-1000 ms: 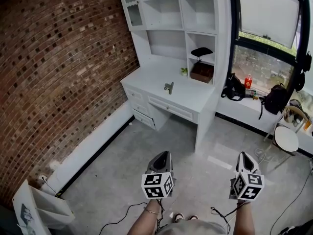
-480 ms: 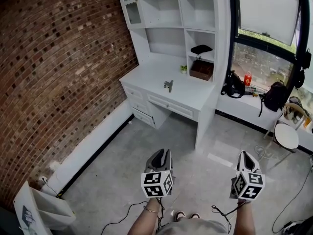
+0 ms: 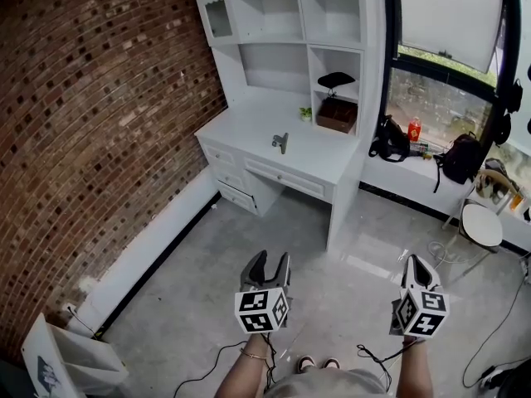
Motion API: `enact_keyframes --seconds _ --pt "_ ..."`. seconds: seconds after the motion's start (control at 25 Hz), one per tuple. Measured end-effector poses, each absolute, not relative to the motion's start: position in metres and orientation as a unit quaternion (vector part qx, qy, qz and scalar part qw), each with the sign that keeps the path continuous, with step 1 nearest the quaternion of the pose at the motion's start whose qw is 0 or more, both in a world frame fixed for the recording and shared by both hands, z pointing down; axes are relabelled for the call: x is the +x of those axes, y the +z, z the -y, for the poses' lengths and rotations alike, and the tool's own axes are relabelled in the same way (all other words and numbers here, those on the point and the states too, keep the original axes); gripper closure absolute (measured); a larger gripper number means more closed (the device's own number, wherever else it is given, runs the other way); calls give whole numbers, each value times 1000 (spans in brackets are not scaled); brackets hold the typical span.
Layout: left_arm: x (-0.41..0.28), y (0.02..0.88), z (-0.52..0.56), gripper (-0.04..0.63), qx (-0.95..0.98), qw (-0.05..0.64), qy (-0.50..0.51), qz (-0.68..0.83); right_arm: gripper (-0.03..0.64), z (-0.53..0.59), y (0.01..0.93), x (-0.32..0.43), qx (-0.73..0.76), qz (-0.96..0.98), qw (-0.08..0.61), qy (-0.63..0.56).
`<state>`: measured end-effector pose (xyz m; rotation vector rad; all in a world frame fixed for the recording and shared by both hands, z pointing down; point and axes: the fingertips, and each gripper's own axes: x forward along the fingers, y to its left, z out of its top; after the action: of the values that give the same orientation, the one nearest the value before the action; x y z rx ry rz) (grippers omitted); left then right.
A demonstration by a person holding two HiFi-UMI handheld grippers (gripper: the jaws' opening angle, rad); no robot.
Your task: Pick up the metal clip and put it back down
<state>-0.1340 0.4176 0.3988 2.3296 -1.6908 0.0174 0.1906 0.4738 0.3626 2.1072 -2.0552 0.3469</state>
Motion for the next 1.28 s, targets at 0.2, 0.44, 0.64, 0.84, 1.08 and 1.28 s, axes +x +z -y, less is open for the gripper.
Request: enact_keyframes --seconds 0.2,0.44,0.64,0.84,1.08,1.28 --pt "-143 400 -416 390 802 125 16 584 615 -474 365 186 710 688 77 129" --pt "-145 411 -410 391 806 131 32 577 615 -472 378 184 713 682 79 145" --pt "-147 417 -390 391 803 137 30 580 615 -453 380 186 715 679 80 144" --pt "-148 424 -357 391 796 142 30 587 615 -415 381 186 713 684 82 134" --pt "-143 419 -302 391 787 144 18 600 615 -352 378 193 702 695 91 129" --pt "-137 413 -254 391 778 147 13 611 615 -294 371 203 692 705 99 119"
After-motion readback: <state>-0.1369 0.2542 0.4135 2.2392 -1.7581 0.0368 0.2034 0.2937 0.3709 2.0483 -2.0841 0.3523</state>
